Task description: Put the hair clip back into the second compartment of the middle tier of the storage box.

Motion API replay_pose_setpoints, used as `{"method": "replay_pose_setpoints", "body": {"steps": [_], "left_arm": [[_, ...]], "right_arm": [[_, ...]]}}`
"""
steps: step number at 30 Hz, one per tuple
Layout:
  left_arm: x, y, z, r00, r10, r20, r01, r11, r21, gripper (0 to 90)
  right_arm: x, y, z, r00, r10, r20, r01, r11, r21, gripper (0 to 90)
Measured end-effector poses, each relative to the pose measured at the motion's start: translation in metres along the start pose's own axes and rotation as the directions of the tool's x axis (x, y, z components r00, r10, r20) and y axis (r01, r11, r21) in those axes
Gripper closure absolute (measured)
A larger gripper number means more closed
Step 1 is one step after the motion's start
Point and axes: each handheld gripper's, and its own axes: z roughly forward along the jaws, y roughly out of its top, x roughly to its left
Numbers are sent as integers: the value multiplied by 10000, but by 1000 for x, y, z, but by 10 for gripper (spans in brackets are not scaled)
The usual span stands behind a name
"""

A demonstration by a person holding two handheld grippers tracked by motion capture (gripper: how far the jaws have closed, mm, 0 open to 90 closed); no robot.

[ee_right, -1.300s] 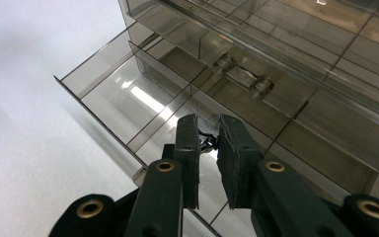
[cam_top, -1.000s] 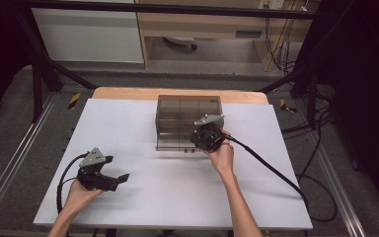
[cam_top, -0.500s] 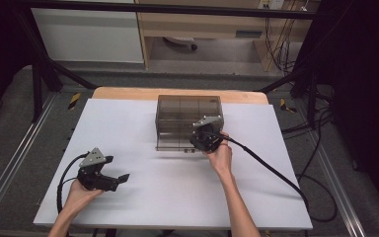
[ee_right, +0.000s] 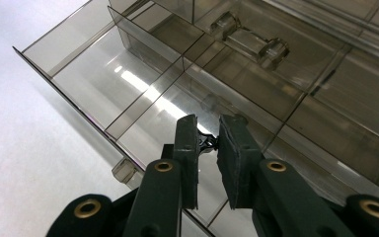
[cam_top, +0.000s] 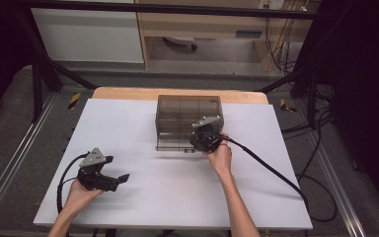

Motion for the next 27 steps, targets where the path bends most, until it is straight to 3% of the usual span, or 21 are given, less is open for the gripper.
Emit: {"method": "replay_pose_setpoints", "body": {"steps": [10, 19, 27], "left_arm": [[0, 0, 0, 10000, 1, 3, -1, 10000, -15, 33], [0, 0, 0, 10000, 14, 4, -14, 10000, 9, 34], [0, 0, 1, 10000, 0, 11, 0, 10000, 6, 34]], "right_arm": [[0, 2, -7, 10000, -21, 66, 22, 9998, -207, 679], [6, 1, -23, 9999, -159, 3, 159, 9980, -608, 443], [7, -4, -36, 9997, -12, -240, -13, 9945, -1043, 233]]}}
